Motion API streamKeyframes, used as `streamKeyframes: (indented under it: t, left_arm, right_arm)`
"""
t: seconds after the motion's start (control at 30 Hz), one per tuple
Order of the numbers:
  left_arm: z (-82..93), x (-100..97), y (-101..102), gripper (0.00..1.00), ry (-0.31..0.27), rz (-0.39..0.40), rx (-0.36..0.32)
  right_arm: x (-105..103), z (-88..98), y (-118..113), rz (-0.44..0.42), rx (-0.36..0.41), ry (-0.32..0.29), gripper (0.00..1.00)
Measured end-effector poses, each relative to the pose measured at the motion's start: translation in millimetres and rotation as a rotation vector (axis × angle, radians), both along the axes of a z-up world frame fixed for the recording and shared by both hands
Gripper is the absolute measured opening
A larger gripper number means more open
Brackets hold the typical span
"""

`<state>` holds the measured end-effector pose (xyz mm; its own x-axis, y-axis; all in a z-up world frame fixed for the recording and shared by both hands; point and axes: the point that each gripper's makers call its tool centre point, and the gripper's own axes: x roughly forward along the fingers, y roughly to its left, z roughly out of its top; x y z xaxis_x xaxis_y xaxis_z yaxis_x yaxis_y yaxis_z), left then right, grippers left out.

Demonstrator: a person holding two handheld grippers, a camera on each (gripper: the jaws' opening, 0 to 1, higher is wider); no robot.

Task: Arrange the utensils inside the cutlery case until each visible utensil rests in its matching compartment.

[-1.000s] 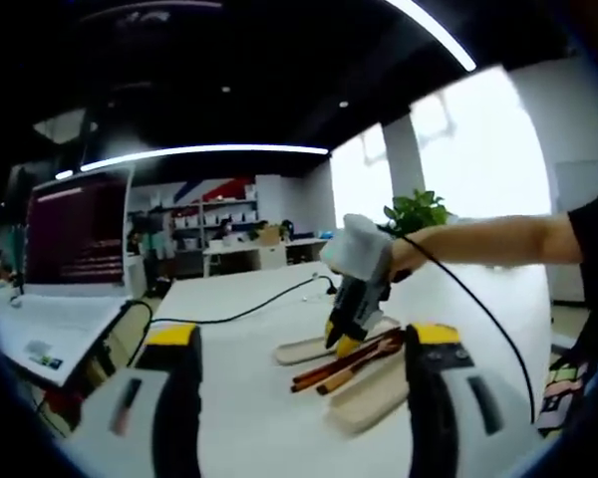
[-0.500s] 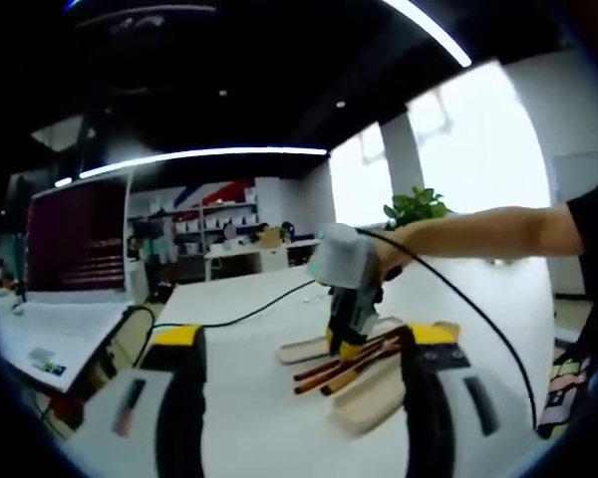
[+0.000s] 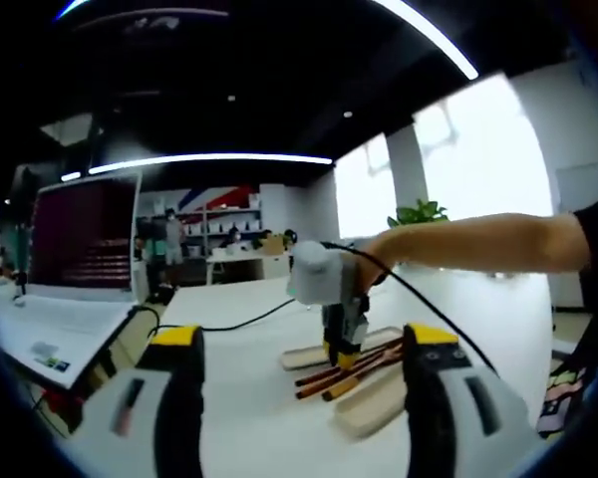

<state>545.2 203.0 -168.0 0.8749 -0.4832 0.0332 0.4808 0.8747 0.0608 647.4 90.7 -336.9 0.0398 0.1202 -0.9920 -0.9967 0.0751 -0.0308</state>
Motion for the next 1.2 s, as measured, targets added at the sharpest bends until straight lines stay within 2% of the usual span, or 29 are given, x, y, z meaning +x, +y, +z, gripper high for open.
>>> streamKeyframes:
  t: [0.1, 0.17, 0.23, 0.33, 0.4, 0.47, 0.53, 0.6, 0.67, 0.7, 0.77, 0.87, 0.93, 1.07, 1.2]
  left_arm:
    - [-0.7, -0.3, 0.9, 0.86, 0.002, 0.002, 0.001]
    - [-0.4, 0.0, 2.4, 0.86, 0.002, 0.008, -0.001]
    - [0.0, 1.2, 4.1, 0.86, 0.002, 0.014, -0.010]
    - [-3.1, 7.9, 12.0, 0.86, 0.018, 0.054, -0.032]
    - [-6.7, 7.8, 12.6, 0.86, 0.030, 0.052, -0.013]
    - [-7.2, 7.6, 12.8, 0.86, 0.032, 0.050, -0.011]
    - [-4.9, 7.3, 13.3, 0.86, 0.027, 0.048, -0.024]
    - [-3.4, 5.9, 12.1, 0.87, 0.023, 0.038, -0.027]
    - [-1.4, 5.8, 10.9, 0.87, 0.018, 0.028, -0.033]
    - [-1.4, 6.4, 10.5, 0.89, 0.017, 0.028, -0.034]
    - [-4.5, 8.7, 9.4, 0.99, 0.018, 0.046, 0.004]
    - [-6.2, 9.1, 8.3, 1.00, 0.021, 0.047, 0.013]
    - [-6.9, 8.8, 6.3, 1.00, 0.027, 0.037, 0.003]
    - [-5.5, 8.9, 5.1, 1.00, 0.022, 0.038, 0.002]
    - [-5.6, 8.0, 5.8, 1.00, 0.025, 0.038, 0.001]
  right_arm:
    - [-5.6, 0.5, 1.1, 0.083, -0.002, -0.035, 0.09]
    - [-7.3, 0.4, 0.4, 0.051, 0.002, -0.037, 0.07]
    - [-8.0, 0.7, -0.1, 0.060, 0.011, -0.035, 0.06]
    - [-3.7, 2.3, 0.1, 0.014, 0.031, -0.016, 0.05]
    - [-3.0, 2.8, 0.3, 0.059, 0.031, -0.027, 0.04]
    - [-5.4, 2.1, 0.9, 0.054, 0.035, -0.030, 0.03]
    - [-3.9, 2.7, 0.4, 0.067, 0.012, -0.062, 0.03]
    - [7.3, 5.3, 3.9, 0.026, 0.007, -0.068, 0.02]
    - [8.7, 6.6, 2.7, 0.047, 0.033, -0.063, 0.02]
    - [8.6, 6.7, 2.0, 0.034, 0.039, -0.058, 0.02]
    - [6.7, 6.7, 1.5, 0.037, 0.036, -0.063, 0.02]
    - [3.0, 7.5, 0.1, 0.073, 0.020, -0.067, 0.02]
    - [5.9, 13.1, 1.4, 0.078, 0.024, -0.066, 0.02]
    - [4.3, 31.6, 8.8, 0.055, 0.082, -0.058, 0.02]
    - [-4.9, 41.2, 4.6, 0.058, 0.068, -0.095, 0.02]
